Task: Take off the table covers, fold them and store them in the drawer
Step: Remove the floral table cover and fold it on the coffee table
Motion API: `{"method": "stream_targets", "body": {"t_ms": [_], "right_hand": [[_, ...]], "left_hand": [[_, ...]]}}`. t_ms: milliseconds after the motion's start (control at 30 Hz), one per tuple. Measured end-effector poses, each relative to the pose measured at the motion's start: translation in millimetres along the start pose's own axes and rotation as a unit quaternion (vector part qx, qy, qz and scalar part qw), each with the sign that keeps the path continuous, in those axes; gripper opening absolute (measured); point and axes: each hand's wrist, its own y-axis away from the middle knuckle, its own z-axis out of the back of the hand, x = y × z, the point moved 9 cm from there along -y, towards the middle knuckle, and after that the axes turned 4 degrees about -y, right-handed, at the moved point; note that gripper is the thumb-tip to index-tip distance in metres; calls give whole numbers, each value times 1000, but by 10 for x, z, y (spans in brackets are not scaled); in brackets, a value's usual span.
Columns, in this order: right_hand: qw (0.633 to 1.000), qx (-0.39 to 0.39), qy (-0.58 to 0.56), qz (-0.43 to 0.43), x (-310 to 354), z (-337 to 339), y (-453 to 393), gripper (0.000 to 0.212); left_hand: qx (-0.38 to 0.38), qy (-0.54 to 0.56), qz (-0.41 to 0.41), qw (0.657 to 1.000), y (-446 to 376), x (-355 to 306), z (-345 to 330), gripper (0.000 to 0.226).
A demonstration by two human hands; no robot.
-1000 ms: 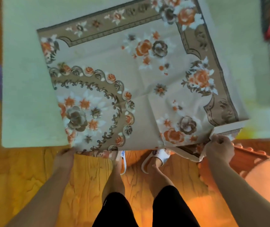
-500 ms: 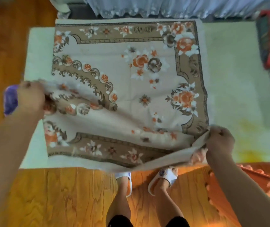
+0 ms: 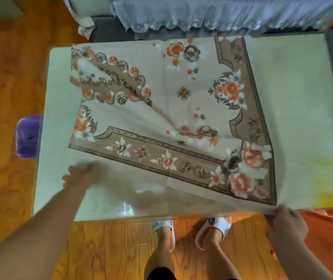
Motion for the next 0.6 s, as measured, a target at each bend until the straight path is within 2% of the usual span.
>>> {"method": "stream_targets", "body": {"t_ms": [67,167,267,367,433,500,600], "right_hand": [[999,27,-9,-18,-172,-21,-146,12],[997,29,-45,-55,-163,-121,-318,11],[994,35,-51,-94,-293,-192,-388,11],[995,47,-44,-75,-376,-327,-449,8],[997,40,-42,-50,-348,-404,-397,20],[998,40,-32,-27,-318,-470,-358,23],[999,30,-23,-22,-293,-449,-307,25]], "left_hand": [[-12,-2,8,1000,20,129,-95,79],[-74,94,-9,993,-168,22,102,78],[-105,83,-99,986,-416,-359,354,78],[-85,-19,-126,988,-788,-689,351,75],[-88,-83,-118,986,-871,-785,345,75],[-52,-62,-109,991,-880,-747,284,70],[-23,-74,-154,985,-771,-523,285,54]]}}
